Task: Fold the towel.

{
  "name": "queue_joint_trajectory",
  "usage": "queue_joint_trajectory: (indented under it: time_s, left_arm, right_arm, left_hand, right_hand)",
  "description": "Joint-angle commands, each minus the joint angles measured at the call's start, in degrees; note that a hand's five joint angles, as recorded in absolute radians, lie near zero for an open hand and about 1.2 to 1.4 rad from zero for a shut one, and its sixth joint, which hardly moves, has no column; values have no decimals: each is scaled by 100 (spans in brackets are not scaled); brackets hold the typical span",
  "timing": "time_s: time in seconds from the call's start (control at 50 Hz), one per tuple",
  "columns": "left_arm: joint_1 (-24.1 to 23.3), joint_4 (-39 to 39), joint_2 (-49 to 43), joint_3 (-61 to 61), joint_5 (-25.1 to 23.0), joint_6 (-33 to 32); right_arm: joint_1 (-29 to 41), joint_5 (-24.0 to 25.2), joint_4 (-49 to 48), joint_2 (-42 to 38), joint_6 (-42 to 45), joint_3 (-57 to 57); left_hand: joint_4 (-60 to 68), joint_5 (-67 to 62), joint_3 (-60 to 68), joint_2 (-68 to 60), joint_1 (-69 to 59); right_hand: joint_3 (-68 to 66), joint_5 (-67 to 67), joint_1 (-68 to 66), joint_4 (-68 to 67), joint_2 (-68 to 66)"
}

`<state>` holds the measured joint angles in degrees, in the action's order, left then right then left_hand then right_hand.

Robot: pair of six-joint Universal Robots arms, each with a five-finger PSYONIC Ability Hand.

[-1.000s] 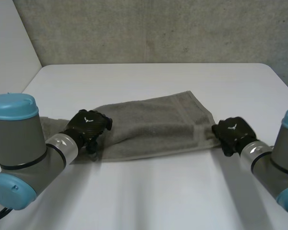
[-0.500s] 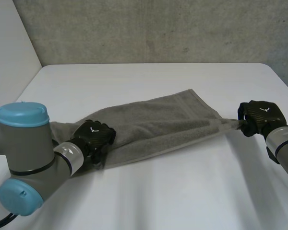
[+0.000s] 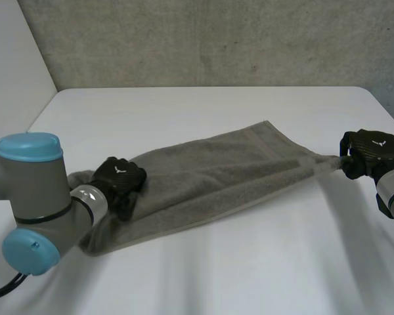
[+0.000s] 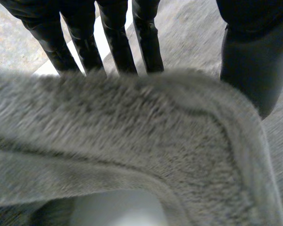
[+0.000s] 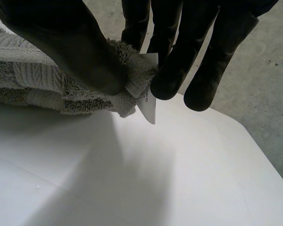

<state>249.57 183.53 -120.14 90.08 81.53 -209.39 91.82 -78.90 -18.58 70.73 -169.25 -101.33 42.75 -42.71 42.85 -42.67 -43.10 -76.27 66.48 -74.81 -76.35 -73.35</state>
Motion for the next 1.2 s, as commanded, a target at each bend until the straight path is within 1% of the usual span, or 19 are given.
queue_joint_trajectory:
  time_s: [0.02,0.04,0.08,0.1,0.12,0.14,0.16,0.32,0.44,0.48,0.5,0.52,0.54,0.56,0.58,0.7,0.86,1.02,1.2]
  left_arm:
    - [373,-37,-378,-209,152,-927]
    - [373,-37,-378,-210,153,-928]
    - [382,-20,-405,-350,240,-1068]
    - [382,-19,-405,-350,241,-1069]
    - [382,-19,-413,-472,267,-1078]
    - [382,-19,-414,-473,267,-1078]
    - [382,-19,-431,-639,293,-1078]
    - [373,-11,-712,-1985,399,-955]
    - [312,-37,-1317,-3178,697,-508]
    - [303,-63,-1486,-3356,715,-410]
    - [276,-72,-1599,-3452,724,-357]
    - [241,-72,-1687,-3470,724,-340]
    - [241,-72,-1688,-3471,724,-339]
    - [198,-72,-1758,-3462,741,-339]
    - [180,-81,-1810,-3453,750,-348]
    - [171,-116,-1820,-3312,830,-331]
    - [294,-90,-1178,-2530,1049,-278]
    - [189,138,-81,-872,725,-181]
    - [118,420,-97,-254,522,-260]
  right_arm:
    - [29,24,3,-7,15,0]
    - [29,24,3,-7,15,0]
    - [37,24,3,2,15,0]
    - [37,24,3,2,15,0]
    - [37,24,3,-7,15,0]
    - [37,24,3,-7,15,0]
    - [37,24,3,2,15,0]
    - [46,-3,3,2,6,-36]
    - [81,-3,3,20,15,-97]
    - [90,-3,3,46,15,-124]
    - [99,6,3,55,15,-141]
    - [108,6,3,55,15,-158]
    - [108,6,3,55,15,-159]
    - [125,6,3,55,15,-167]
    - [151,6,12,55,15,-167]
    - [196,32,12,55,24,-167]
    - [204,68,12,29,50,-159]
    - [284,76,3,11,59,-150]
    - [345,76,3,-7,68,-141]
  left_hand:
    - [-177,1173,-188,169,213]
    - [-175,1171,-186,167,211]
    - [1982,-986,1972,-1990,-1947]
    - [1995,-999,1984,-2003,-1959]
    - [3027,-2032,3017,-3035,-2992]
    - [3038,-2042,3027,-3046,-3002]
    - [3718,-2723,3708,-3726,-3683]
    - [3725,-2729,3715,-3733,-3690]
    - [3725,-2729,3715,-3733,-3690]
    - [3627,-2631,3616,-3634,-3591]
    - [2478,-1482,2467,-2485,-2442]
    - [601,395,590,-609,-565]
    - [582,414,572,-590,-546]
    - [-1816,2812,-1827,1808,1852]
    - [-3275,4271,-3285,3267,3310]
    - [-3253,4249,-3264,3245,3289]
    - [-3102,4098,-3112,3094,3138]
    - [-2917,3913,-2927,2909,2953]
    - [-2614,3610,-2625,2606,2650]
  right_hand:
    - [-373,352,-519,-365,-665]
    - [-373,352,-519,-365,-665]
    - [-373,352,-519,-365,-665]
    - [-373,352,-519,-365,-665]
    - [-373,352,-519,-365,-665]
    - [-373,352,-519,-365,-665]
    - [-373,352,-519,-365,-665]
    - [-373,352,-519,-365,-665]
    - [-373,352,-519,-365,-665]
    - [-373,352,-519,-365,-665]
    - [-373,352,-519,-365,-665]
    - [-373,352,-519,-365,-665]
    - [-373,352,-519,-365,-665]
    - [-373,352,-519,-365,-665]
    - [-373,352,-519,-365,-665]
    - [-373,352,-519,-365,-665]
    - [-373,352,-519,-365,-665]
    - [-373,352,-519,-365,-665]
    - [-373,352,-519,-365,-665]
